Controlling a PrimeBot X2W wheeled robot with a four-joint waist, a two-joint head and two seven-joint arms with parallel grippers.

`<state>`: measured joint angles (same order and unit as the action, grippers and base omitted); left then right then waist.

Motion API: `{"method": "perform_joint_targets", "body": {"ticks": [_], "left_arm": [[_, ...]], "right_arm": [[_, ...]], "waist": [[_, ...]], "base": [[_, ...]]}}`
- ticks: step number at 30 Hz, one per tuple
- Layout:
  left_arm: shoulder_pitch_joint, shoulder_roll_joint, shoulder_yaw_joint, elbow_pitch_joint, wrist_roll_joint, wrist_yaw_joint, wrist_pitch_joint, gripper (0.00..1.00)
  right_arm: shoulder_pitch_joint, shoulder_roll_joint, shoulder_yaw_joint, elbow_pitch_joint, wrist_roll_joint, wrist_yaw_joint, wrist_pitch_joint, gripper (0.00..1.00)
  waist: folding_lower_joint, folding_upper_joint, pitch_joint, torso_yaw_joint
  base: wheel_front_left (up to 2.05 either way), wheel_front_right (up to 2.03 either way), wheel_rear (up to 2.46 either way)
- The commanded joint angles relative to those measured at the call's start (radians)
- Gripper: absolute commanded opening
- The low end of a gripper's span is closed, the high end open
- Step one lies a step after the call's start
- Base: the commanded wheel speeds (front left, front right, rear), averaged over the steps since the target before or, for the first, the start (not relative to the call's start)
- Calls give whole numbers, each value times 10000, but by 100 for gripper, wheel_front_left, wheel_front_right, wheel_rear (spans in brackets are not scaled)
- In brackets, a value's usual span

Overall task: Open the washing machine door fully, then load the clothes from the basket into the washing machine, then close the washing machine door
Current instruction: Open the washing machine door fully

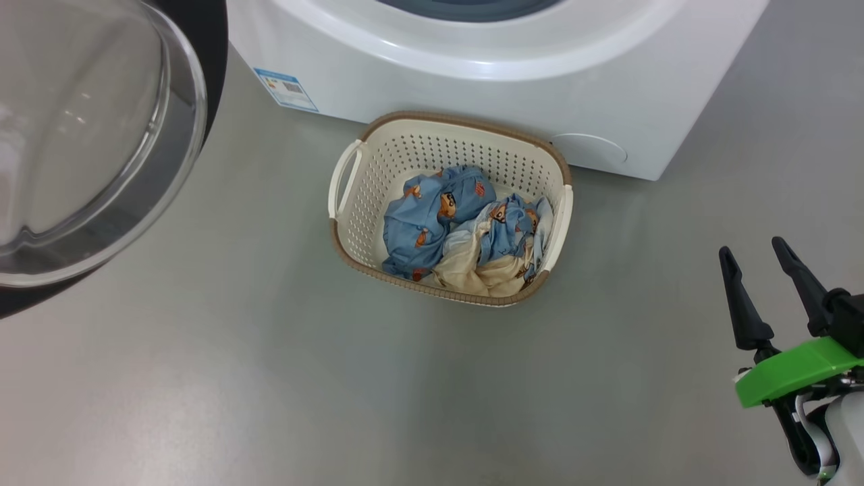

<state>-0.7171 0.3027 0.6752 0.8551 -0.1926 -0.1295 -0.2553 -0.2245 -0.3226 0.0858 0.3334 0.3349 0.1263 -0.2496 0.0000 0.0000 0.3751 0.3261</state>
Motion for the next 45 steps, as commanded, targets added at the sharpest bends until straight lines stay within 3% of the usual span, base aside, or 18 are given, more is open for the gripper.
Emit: {"method": "perform_joint_targets", "body": {"ticks": [1, 17, 29, 42, 45], "left_arm": [[-187, 830, 217, -195, 135, 89, -65, 0], [-630, 1123, 442, 193, 796, 244, -65, 0], [27, 752, 276, -126, 675, 25, -65, 0], [1974, 286, -1336, -1819, -400, -9, -65, 0], [2565, 247, -1789, -2265, -718, -10, -65, 39]], "right_arm": [[-198, -198, 200, -241, -146, 44, -122, 100], [-512, -290, 361, -260, -198, 44, -122, 100], [-277, -18, 275, -140, -146, 44, -122, 100], [353, 367, 179, -73, 19, 44, -122, 100], [575, 432, 121, -82, 64, 44, -122, 100]], "waist": [[0, 0, 90, -9], [0, 0, 427, -157], [0, 0, -252, -114], [0, 0, -1510, -119], [0, 0, -1782, -109]], "base": [[0, 0, 0], [0, 0, 0], [0, 0, 0], [0, 0, 0], [0, 0, 0]]}}
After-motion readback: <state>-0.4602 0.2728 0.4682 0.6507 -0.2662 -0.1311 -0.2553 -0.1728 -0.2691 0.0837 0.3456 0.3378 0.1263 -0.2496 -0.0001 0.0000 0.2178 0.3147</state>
